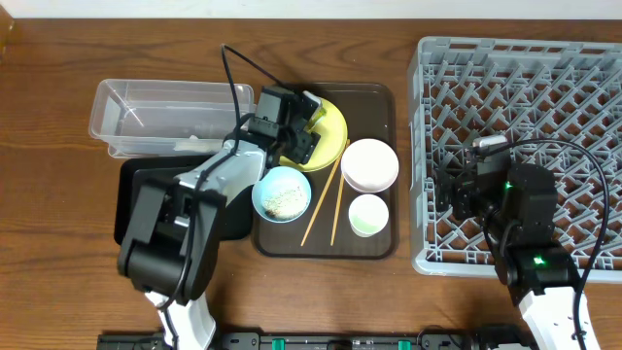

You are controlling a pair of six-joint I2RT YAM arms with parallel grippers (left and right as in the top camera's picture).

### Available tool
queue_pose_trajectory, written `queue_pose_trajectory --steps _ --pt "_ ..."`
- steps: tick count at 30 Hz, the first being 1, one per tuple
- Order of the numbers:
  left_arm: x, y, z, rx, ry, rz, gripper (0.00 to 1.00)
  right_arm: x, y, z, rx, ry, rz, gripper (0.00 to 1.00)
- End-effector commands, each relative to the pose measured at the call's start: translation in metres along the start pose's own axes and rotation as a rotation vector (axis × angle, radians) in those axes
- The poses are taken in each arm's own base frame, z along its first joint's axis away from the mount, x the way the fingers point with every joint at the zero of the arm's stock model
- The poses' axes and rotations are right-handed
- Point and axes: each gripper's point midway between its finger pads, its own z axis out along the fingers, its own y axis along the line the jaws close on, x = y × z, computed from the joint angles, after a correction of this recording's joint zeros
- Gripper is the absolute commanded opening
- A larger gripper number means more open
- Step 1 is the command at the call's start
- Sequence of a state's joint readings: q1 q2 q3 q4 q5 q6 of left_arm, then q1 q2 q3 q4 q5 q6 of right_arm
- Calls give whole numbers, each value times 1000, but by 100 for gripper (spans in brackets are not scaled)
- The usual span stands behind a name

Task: Sort waste into correct bins and load items into the dishwasher rack
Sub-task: 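Grasp the Apollo snack wrapper on the yellow plate with left gripper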

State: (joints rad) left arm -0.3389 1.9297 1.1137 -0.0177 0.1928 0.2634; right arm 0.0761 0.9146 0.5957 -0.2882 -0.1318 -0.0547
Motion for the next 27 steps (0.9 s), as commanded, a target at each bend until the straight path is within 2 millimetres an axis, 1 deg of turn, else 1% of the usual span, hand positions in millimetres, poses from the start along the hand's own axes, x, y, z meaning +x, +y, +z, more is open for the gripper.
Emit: queue_pose_trajectory --steps 1,5,10,13,16,20,24,27 --pt "0 5 7 -28 5 15 73 -10 -1 -3 0 -23 15 99" --pt "3 8 11 -45 14 14 73 -10 -1 -3 0 -23 15 99" --pt "16 7 17 -39 54 -5 70 -10 -1 -3 0 -22 15 99" --pt "16 4 17 -36 58 -2 59 -10 -1 -3 0 -22 15 99" --pt "14 4 16 -36 53 0 39 -10 -1 -3 0 -22 15 99" --pt "8 4 10 -40 34 -12 15 -9 -1 -3 0 -16 16 99" --pt "-6 5 -2 -47 -5 -66 7 -9 -1 -3 0 -15 16 99" --pt "-20 6 -15 -51 -48 -135 6 -9 -1 -3 0 -15 16 99"
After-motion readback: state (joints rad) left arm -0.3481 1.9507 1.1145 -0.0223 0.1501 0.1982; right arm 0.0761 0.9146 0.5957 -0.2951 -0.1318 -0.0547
